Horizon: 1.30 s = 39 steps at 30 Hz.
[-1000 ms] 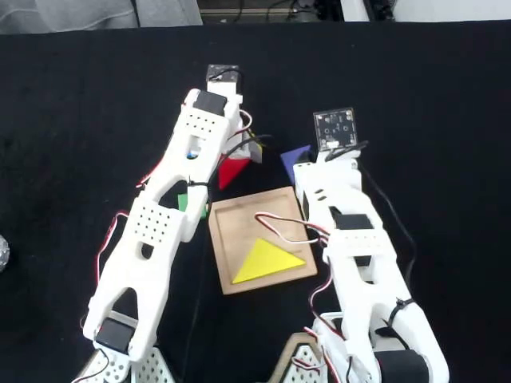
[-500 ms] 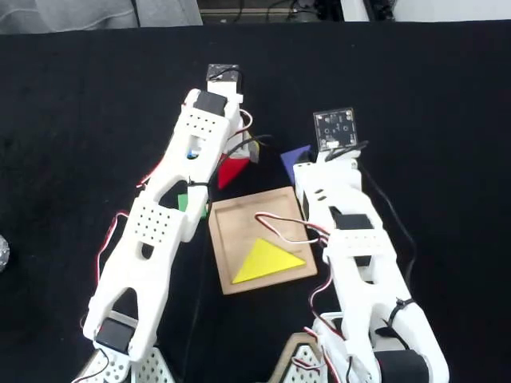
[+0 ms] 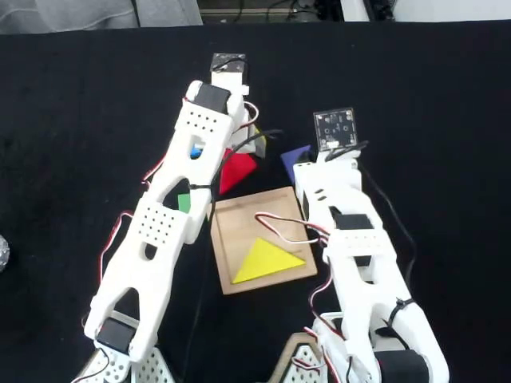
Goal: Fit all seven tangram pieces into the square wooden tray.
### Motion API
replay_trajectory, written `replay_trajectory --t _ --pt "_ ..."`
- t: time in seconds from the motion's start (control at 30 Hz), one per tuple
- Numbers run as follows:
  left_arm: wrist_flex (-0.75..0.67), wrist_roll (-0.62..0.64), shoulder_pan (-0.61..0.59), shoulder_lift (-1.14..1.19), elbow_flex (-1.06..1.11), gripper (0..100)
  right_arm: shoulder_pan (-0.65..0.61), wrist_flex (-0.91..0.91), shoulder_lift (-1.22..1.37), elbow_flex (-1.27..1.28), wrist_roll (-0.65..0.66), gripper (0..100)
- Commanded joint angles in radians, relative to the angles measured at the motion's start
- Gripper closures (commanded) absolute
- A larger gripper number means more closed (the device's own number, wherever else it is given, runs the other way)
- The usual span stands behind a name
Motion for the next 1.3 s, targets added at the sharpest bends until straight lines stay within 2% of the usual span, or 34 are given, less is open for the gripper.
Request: replay_trajectory --t 0.0,0.2,0.4,0.53,0.6,1.1,1.27 --pt "0.009 0.005 -0.008 -0.031 -0.053 69 0.032 -0.021 -0.041 -0.012 0.011 98.3" --pt "0.005 0.006 0.005 -0.029 0.024 69 0.028 -0.021 -0.041 -0.012 0.011 98.3" --pt "0.005 0.041 -0.033 -0.029 0.035 68 0.028 -0.021 -0.038 -0.012 0.011 98.3" --pt "0.006 0.044 -0.03 -0.021 0.077 60 0.028 -0.021 -0.036 -0.012 0.011 98.3" --pt "0.005 0.043 -0.019 -0.012 0.091 59 0.028 -0.021 -0.036 -0.012 0.011 98.3" --pt "-0.06 0.043 -0.031 0.049 0.084 59 0.026 -0.021 -0.036 -0.012 0.011 98.3" --pt "-0.06 0.04 -0.031 0.051 0.084 67 0.026 -0.021 -0.036 -0.012 0.011 98.3"
